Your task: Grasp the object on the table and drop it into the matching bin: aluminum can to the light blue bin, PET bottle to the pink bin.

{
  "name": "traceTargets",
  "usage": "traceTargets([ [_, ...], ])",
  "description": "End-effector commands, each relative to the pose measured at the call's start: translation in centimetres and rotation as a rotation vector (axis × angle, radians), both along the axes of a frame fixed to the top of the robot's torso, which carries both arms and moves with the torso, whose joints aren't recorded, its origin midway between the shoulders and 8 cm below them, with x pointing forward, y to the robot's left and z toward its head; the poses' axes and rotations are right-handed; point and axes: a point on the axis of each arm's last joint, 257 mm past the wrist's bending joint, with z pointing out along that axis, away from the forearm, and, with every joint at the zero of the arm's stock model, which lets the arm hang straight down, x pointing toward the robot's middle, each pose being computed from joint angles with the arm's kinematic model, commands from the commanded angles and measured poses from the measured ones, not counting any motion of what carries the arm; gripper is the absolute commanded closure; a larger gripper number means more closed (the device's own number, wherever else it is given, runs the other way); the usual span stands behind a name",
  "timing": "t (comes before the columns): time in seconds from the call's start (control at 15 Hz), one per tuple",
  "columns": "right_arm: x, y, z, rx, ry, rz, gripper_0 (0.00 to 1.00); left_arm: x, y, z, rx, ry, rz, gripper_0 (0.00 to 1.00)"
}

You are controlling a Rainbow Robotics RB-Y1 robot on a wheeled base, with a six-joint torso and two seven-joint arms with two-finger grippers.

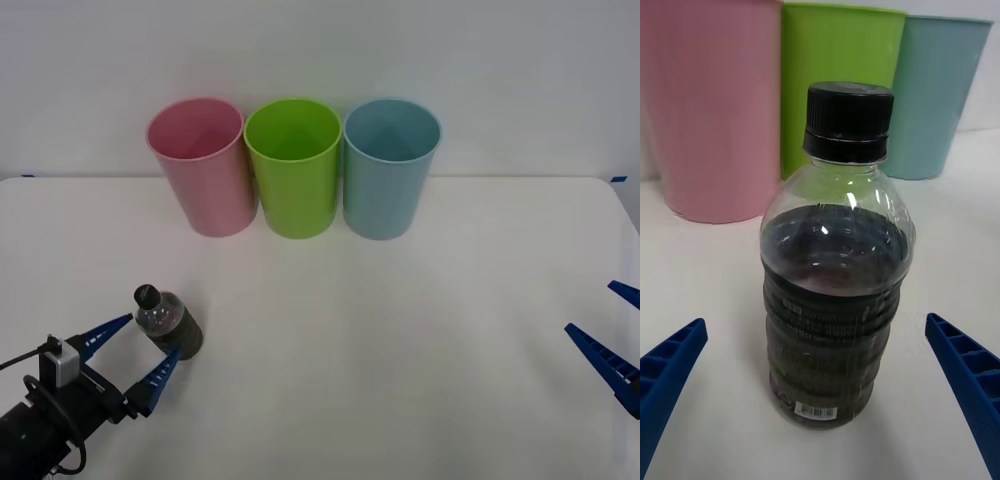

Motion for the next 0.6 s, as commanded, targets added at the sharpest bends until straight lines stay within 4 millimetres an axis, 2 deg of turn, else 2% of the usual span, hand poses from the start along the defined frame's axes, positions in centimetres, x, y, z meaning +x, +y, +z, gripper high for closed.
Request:
traceTargets([
  [0.07,0.0,0.0,0.0,0.000,0.000,0.000,0.00,1.2,-1.2,-0.3,0.000,-0.001,0.003,0.00],
  [0.4,0.0,0.0,0.0,0.000,0.000,0.000,0.00,3.6,-2.9,-0.6,-0.011,-0.003,-0.017,0.00],
  [0.6,0.0,0.0,0.0,0.000,0.000,0.000,0.00,4.5,-3.2,-0.6,-0.008,-0.002,-0.025,0.00],
])
